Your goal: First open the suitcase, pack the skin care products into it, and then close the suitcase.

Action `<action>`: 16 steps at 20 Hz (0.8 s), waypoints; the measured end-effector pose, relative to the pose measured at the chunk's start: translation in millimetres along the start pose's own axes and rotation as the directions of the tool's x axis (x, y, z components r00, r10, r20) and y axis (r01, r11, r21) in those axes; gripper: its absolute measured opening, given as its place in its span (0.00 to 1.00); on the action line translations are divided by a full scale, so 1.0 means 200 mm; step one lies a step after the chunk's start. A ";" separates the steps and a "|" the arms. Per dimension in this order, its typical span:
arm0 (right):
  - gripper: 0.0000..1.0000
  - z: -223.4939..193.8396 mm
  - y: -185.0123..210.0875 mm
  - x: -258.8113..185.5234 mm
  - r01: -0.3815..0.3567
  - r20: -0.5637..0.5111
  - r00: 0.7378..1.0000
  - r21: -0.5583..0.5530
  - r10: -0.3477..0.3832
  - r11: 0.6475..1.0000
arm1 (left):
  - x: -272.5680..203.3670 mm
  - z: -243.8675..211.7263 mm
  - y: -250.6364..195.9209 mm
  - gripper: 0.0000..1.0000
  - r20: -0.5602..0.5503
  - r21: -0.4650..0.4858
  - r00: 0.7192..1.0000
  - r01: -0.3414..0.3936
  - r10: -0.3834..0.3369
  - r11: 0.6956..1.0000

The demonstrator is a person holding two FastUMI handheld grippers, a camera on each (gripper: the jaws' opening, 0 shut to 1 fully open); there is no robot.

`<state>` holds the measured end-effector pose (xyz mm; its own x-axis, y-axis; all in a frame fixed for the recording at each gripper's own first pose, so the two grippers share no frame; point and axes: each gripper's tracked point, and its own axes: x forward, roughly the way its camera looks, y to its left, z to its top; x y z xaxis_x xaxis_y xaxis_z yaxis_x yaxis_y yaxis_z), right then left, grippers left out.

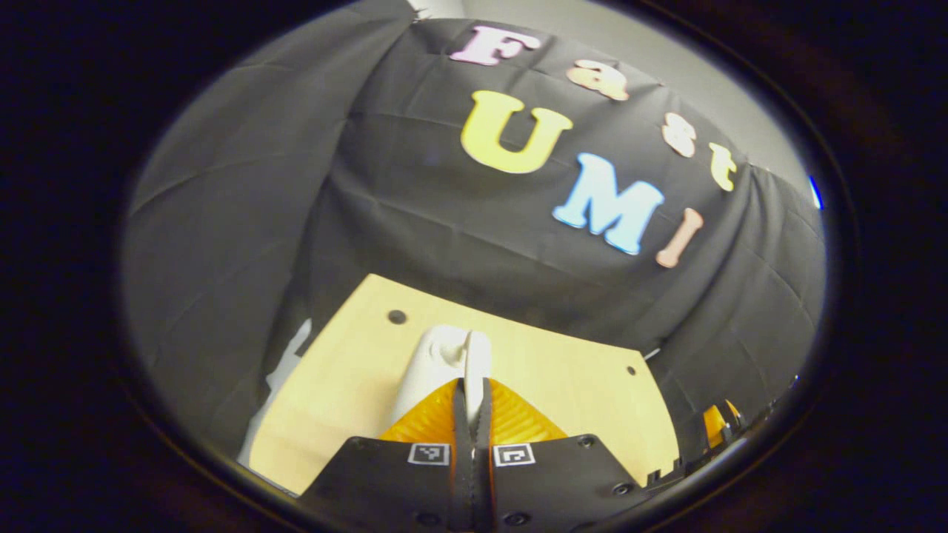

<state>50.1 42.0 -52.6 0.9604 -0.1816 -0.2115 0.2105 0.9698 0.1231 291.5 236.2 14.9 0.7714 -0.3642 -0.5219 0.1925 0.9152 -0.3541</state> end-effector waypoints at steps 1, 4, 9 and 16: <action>0.95 0.00 -0.01 -0.01 -0.002 0.002 1.000 -0.001 0.002 1.000 | 0.03 -0.07 -0.13 0.07 -0.020 0.022 1.000 0.024 -0.024 0.999; 0.95 -0.01 -0.04 -0.02 -0.002 -0.004 1.000 0.006 0.002 1.000 | 0.18 -0.31 -0.37 0.07 -0.070 0.069 0.995 0.073 -0.068 0.995; 0.95 -0.05 -0.09 -0.04 0.012 -0.023 1.000 0.008 -0.012 1.000 | 0.42 -0.72 -0.62 0.07 -0.156 0.104 0.983 0.113 -0.096 0.988; 0.95 -0.11 -0.16 -0.03 -0.046 -0.056 0.997 -0.018 0.045 0.999 | 0.75 -1.32 -0.70 0.08 -0.282 0.225 0.959 0.045 0.020 0.973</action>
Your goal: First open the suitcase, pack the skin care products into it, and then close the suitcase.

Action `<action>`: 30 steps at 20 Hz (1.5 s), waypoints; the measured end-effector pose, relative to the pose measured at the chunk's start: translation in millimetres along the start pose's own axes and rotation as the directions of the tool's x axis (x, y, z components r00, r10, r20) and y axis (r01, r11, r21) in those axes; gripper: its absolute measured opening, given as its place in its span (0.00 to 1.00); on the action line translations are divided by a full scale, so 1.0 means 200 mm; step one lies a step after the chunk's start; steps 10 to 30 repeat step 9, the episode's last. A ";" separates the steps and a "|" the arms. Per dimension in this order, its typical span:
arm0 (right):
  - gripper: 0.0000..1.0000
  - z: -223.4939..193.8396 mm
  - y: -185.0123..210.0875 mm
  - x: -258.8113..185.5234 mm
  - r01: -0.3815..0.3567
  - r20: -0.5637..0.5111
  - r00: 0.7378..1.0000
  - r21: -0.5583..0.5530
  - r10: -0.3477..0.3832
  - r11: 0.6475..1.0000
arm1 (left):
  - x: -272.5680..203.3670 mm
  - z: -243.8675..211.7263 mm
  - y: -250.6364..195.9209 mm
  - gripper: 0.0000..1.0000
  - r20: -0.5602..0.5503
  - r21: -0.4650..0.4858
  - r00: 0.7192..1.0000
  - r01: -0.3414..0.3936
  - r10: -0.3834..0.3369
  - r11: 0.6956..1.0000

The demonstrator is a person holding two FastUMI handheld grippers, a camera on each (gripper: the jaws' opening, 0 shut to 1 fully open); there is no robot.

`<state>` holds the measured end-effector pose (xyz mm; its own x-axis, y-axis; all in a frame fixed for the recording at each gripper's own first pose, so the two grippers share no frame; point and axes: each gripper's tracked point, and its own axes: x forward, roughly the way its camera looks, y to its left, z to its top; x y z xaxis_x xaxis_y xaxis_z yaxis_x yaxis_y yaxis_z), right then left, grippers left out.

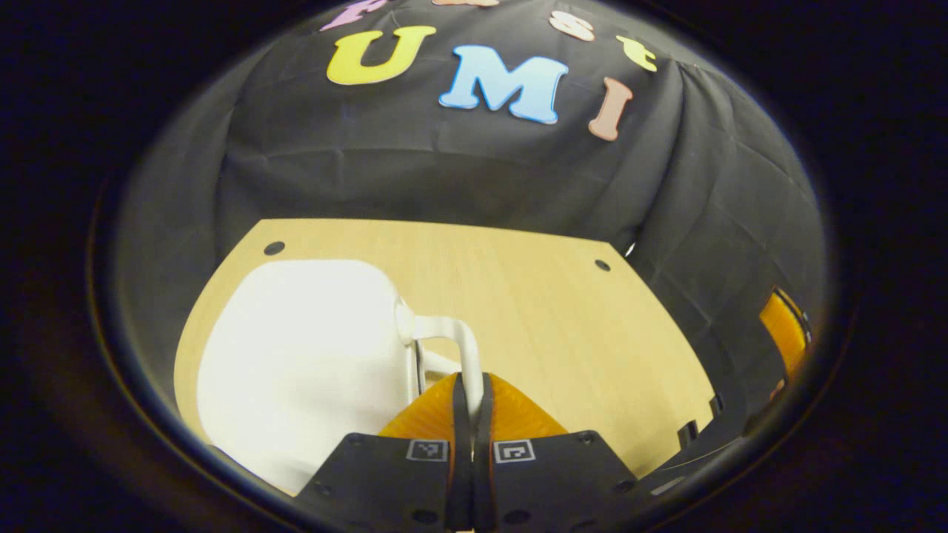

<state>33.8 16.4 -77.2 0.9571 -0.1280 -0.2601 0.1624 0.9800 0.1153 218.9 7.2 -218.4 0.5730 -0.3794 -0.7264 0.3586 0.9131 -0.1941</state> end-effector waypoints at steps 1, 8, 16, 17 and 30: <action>0.95 0.00 -0.01 0.00 -0.013 0.000 1.000 -0.007 0.013 1.000 | 0.04 -0.04 0.00 0.08 -0.005 0.007 1.000 -0.019 0.019 1.000; 0.95 -0.03 -0.08 0.01 -0.046 -0.021 0.999 -0.013 0.046 0.999 | 0.03 -0.03 -0.08 0.39 0.107 -0.024 0.993 -0.044 0.046 0.999; 0.95 -0.02 -0.09 0.01 -0.031 -0.007 0.999 -0.015 0.031 0.999 | -0.01 0.02 -0.10 0.49 0.154 -0.024 0.987 -0.045 0.048 0.999; 0.95 -0.02 -0.09 0.01 -0.031 -0.007 0.999 -0.015 0.031 0.999 | -0.01 0.02 -0.10 0.49 0.154 -0.024 0.987 -0.045 0.048 0.999; 0.95 -0.02 -0.09 0.01 -0.031 -0.007 0.999 -0.015 0.031 0.999 | -0.01 0.02 -0.10 0.49 0.154 -0.024 0.987 -0.045 0.048 0.999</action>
